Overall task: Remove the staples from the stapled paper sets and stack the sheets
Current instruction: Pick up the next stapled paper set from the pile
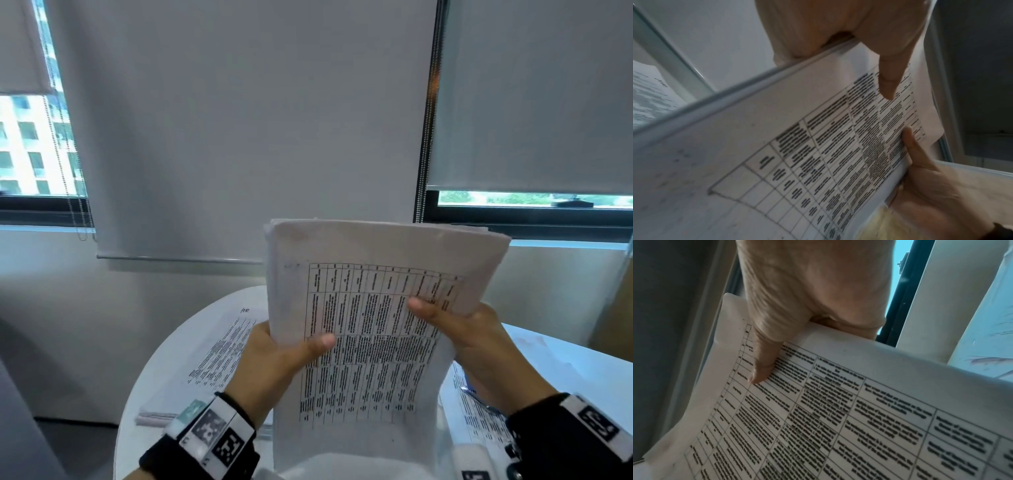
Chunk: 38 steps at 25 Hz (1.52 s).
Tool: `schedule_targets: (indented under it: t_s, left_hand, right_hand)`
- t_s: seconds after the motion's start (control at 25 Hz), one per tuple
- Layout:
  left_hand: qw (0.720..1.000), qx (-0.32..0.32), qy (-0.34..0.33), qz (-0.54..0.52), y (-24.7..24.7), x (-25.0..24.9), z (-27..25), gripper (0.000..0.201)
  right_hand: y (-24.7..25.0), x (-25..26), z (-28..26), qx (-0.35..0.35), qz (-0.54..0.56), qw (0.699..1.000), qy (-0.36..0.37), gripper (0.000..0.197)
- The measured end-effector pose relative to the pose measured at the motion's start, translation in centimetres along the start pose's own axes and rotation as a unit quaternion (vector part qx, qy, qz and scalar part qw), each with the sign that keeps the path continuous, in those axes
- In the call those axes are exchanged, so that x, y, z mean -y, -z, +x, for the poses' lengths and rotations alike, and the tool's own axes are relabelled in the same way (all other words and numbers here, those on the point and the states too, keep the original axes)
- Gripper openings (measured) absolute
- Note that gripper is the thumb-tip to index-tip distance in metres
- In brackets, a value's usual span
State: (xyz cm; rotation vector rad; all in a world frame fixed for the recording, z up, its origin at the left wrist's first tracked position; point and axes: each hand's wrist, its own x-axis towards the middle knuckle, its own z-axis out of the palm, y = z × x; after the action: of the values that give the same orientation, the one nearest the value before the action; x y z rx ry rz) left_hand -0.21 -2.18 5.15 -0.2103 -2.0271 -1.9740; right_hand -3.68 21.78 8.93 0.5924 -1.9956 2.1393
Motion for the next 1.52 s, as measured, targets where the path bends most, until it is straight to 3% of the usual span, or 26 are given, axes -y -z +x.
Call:
schedule_targets:
  t_s: [0.04, 0.12, 0.2, 0.28, 0.36, 0.44, 0.48, 0.56, 0.6, 0.68, 0.76, 0.84, 0.88, 0.96, 1.0, 1.04, 1.2, 1.28, 1.4, 1.52]
  left_hand:
    - [1.0, 0.006, 0.017, 0.009, 0.0, 0.5, -0.1, 0.074]
    - [0.999, 0.0, 0.026, 0.02, 0.0, 0.8, 0.2, 0.061]
    - [0.999, 0.0, 0.021, 0.042, 0.3, -0.3, 0.7, 0.035]
    - [0.995, 0.037, -0.003, 0.088, 0.6, -2.4, 0.8, 0.017]
    - [0.983, 0.085, -0.033, 0.161, 0.7, -4.3, 1.0, 0.014]
    - [0.954, 0.134, -0.079, 0.255, 0.5, -5.5, 1.2, 0.022]
    - [0.94, 0.153, -0.1, 0.289, 0.3, -6.0, 1.3, 0.026]
    - [0.921, 0.168, -0.113, 0.333, 0.6, -6.6, 1.3, 0.025]
    - [0.92, 0.169, -0.095, 0.34, 1.3, -6.8, 1.2, 0.019]
    - [0.925, 0.165, -0.039, 0.34, 3.7, -6.6, 0.8, 0.012]
    - [0.939, 0.145, -0.001, 0.311, 6.9, -5.5, -0.1, 0.04]
    - [0.979, 0.061, 0.022, 0.194, 9.3, -3.5, -1.0, 0.069]
    - [0.994, 0.025, 0.036, 0.1, 9.8, -2.3, -1.6, 0.074]
    - [0.995, 0.01, 0.06, -0.08, 9.2, -0.4, -3.3, 0.063]
    - [0.991, 0.0, 0.066, -0.112, 8.4, 0.3, -4.0, 0.054]
    - [0.993, -0.019, 0.062, -0.103, 7.7, 1.0, -4.6, 0.05]
    - [0.996, -0.079, -0.009, -0.041, 7.3, 0.8, -4.8, 0.064]
    - [0.995, -0.073, -0.028, -0.056, 7.7, 0.0, -4.4, 0.067]
    - [0.997, -0.044, -0.048, -0.046, 7.7, 0.2, -5.0, 0.081]
    - [1.0, -0.024, -0.01, -0.012, 7.1, 1.7, -6.3, 0.081]
  right_hand:
    - [0.0, -0.2, 0.0, 0.006, -0.005, 1.0, -0.004, 0.052]
    - [0.0, 0.3, 0.4, 0.001, -0.019, 1.0, -0.006, 0.061]
    - [0.5, 1.5, 1.2, -0.057, -0.034, 0.997, 0.032, 0.089]
    - [1.4, 3.8, 1.5, -0.134, -0.135, 0.975, 0.113, 0.11]
    - [1.4, 7.0, 1.0, -0.111, -0.292, 0.932, 0.182, 0.099]
    - [0.7, 9.4, 0.3, -0.005, -0.39, 0.904, 0.177, 0.067]
    - [0.3, 9.9, 0.3, 0.045, -0.395, 0.903, 0.162, 0.046]
    - [0.2, 9.7, 0.3, 0.096, -0.352, 0.919, 0.147, 0.019]
    - [0.5, 9.3, 0.3, 0.087, -0.322, 0.931, 0.152, 0.019]
    - [1.8, 8.4, -0.2, 0.016, -0.255, 0.957, 0.141, 0.025]
    - [3.2, 7.0, -1.2, -0.056, -0.197, 0.973, 0.11, 0.027]
    - [4.1, 4.9, -2.5, -0.088, -0.147, 0.982, 0.073, 0.045]
    - [4.1, 3.6, -3.1, -0.094, -0.121, 0.987, 0.053, 0.061]
    - [3.5, 1.0, -4.3, -0.096, -0.064, 0.993, 0.019, 0.077]
    - [3.0, -0.1, -4.8, -0.092, -0.049, 0.995, 0.008, 0.077]
    - [2.6, -1.0, -5.2, -0.092, -0.048, 0.995, 0.0, 0.075]
    - [2.1, -1.6, -5.3, -0.092, -0.086, 0.992, -0.02, 0.044]
    - [2.5, -1.1, -5.1, -0.089, -0.063, 0.994, -0.003, 0.035]
    - [3.0, -1.7, -5.6, -0.081, -0.037, 0.996, 0.011, 0.036]
    - [2.6, -3.4, -6.8, -0.093, -0.042, 0.994, -0.03, 0.032]
